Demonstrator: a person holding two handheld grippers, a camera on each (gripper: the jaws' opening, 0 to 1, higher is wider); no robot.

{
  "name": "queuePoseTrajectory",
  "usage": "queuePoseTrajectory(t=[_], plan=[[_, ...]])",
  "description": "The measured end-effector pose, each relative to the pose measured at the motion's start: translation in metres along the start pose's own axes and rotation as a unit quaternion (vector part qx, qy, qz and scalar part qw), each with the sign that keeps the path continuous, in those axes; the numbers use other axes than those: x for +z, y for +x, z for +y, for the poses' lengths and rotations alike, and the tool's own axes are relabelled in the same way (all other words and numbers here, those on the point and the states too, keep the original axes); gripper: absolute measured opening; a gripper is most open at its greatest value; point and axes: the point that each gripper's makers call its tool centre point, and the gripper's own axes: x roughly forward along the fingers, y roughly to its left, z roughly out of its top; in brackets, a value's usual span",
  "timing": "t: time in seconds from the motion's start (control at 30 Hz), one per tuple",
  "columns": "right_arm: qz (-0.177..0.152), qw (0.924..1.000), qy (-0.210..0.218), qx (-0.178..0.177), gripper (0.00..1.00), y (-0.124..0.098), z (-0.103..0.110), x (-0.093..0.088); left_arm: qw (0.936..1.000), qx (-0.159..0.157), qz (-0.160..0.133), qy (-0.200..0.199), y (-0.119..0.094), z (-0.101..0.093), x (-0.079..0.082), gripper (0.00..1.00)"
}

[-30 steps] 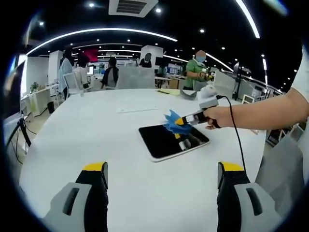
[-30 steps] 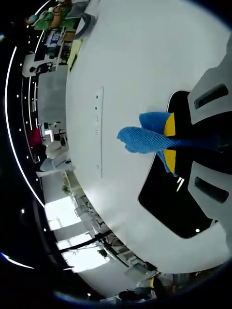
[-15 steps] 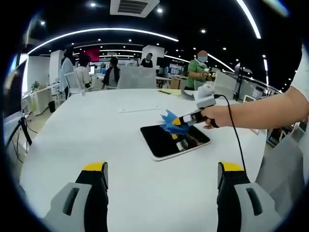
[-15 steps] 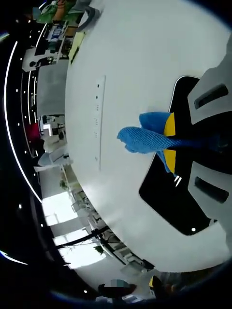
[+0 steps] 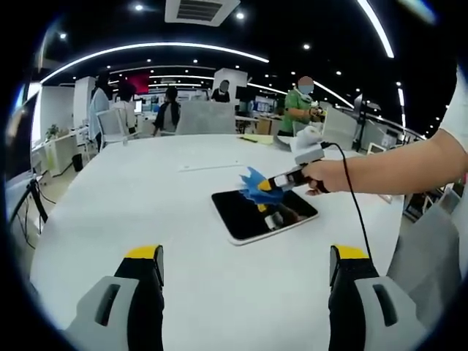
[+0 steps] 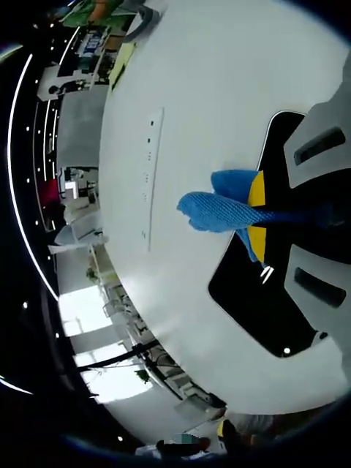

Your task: Wipe the mirror surface with the cleaning cloth until all visible marks leave the cleaned area.

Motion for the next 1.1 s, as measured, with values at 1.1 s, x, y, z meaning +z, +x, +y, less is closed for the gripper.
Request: queuePoseTrajectory(t=[1.1], plan=[[0.002, 0.9997, -0.003, 0.024, 0.02, -0.023, 0.033, -0.021, 0.9999, -0.001, -0.013, 0.009, -0.005, -0.006, 0.008, 0.95]])
